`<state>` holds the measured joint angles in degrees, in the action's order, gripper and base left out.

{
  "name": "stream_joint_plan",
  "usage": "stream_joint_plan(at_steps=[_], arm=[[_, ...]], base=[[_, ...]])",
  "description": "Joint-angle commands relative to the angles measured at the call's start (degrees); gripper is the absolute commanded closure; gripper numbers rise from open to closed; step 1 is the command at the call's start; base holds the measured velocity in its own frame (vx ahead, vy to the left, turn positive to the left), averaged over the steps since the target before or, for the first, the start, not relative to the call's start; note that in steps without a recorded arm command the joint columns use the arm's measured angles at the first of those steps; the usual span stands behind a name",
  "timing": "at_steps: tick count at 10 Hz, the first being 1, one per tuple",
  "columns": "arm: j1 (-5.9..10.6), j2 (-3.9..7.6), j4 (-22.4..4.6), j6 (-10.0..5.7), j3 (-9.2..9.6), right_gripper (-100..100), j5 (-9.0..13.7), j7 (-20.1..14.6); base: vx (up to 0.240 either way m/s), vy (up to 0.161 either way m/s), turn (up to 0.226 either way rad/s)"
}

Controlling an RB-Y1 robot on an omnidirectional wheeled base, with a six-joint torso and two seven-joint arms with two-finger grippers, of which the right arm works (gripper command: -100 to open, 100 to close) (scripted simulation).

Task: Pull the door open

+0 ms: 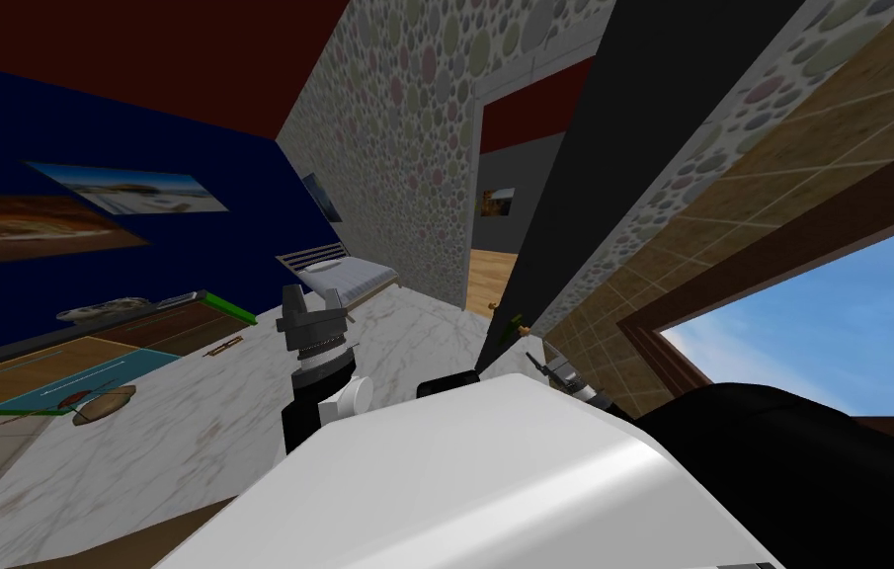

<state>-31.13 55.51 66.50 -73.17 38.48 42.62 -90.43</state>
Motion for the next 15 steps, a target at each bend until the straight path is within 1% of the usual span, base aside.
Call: stream_joint_plan(at_steps=[1, 2, 3, 5, 6, 8, 9, 11, 12, 15], arm=[[-1.06, 1.11, -0.4, -2.86, 1.54, -100, -0.6, -1.9], [-1.06, 1.11, -0.4, -3.69, 1.54, -100, -0.6, -1.9], [-1.66, 1.75, -0.7, -5.79, 2.53, -100, -1.0, -3.0], [-2.77, 2.94, -1.4, -9.13, 4.37, -100, -1.8, -5.1], [-2.77, 2.94, -1.4, -9.69, 4.37, -100, -1.8, -5.1], [-3.72, 3.94, -1.9, -12.84, 5.86, -100, -2.4, -6.8], [-4.13, 4.37, -2.2, -14.13, 6.47, -100, -2.6, -7.4], [-4.91, 5.15, -2.7, -16.21, 7.47, -100, -3.0, -8.6], [-4.39, 4.66, -3.1, -15.55, 7.18, -100, -2.9, -8.4], [-3.77, 4.84, -3.4, -14.65, 6.18, -100, -1.5, -9.7]], base=[[0.003, -0.038, 0.024], [0.002, -0.03, 0.008], [0.007, -0.027, 0.012], [0.005, -0.041, 0.016], [-0.004, -0.034, 0.005], [-0.004, -0.036, 0.007], [-0.006, -0.044, 0.006], [-0.027, -0.026, 0.039], [-0.02, -0.009, 0.01], [0.106, 0.115, 0.105]])
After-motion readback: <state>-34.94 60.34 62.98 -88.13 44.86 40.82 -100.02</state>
